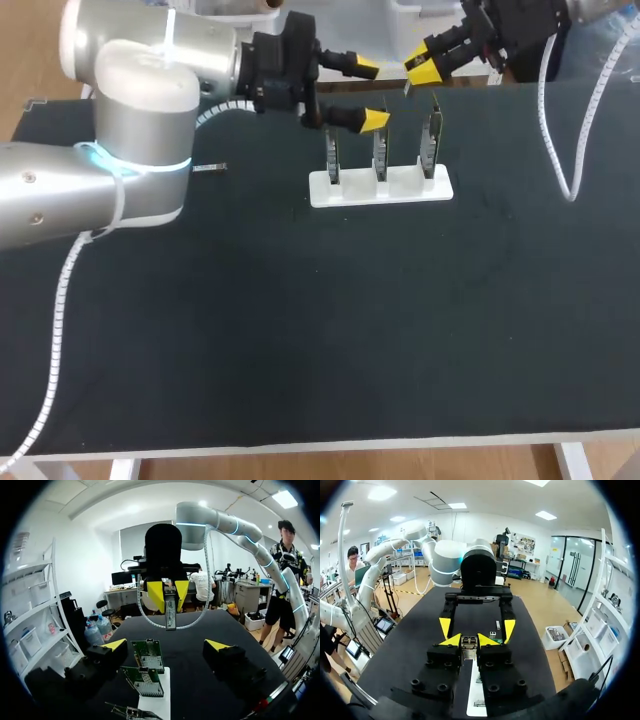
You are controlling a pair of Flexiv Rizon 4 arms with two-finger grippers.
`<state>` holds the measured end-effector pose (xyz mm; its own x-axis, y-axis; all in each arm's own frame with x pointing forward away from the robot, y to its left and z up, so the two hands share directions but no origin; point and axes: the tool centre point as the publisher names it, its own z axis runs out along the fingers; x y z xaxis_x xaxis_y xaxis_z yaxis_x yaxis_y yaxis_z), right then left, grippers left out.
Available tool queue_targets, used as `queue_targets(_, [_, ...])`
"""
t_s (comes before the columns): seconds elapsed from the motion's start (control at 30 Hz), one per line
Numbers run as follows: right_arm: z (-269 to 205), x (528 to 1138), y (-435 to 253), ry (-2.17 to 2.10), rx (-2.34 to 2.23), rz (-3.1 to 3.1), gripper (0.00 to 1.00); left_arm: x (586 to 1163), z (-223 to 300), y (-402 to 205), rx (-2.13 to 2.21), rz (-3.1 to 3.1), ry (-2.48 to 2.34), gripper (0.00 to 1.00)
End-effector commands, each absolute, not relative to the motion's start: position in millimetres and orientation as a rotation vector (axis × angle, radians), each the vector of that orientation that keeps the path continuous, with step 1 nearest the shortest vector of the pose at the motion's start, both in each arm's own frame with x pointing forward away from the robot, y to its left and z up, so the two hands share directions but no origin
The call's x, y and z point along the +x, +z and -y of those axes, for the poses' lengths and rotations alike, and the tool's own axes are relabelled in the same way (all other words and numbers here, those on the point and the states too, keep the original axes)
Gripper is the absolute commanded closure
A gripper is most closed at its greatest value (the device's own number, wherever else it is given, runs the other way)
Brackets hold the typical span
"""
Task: Pick up the optical module with the left hand, and insert it into the network port with the right hand.
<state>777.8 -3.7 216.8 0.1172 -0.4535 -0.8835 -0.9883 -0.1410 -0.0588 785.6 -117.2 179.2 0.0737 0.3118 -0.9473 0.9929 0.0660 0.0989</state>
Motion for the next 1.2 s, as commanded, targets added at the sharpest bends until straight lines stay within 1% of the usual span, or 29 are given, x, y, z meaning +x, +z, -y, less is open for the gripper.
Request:
queue_targets(0.03, [3.6, 777.6, 217.2, 0.964, -1.694, -1.418, 1.0, 777.8, 109.3, 183.2, 1.437, -1.456, -0.888, 0.0])
queue_targets(1.2, [3.6, 777.6, 217.2, 0.964, -1.694, -1.418, 1.0, 780.4, 101.8, 191.8, 1.488, -1.532, -0.871, 0.0])
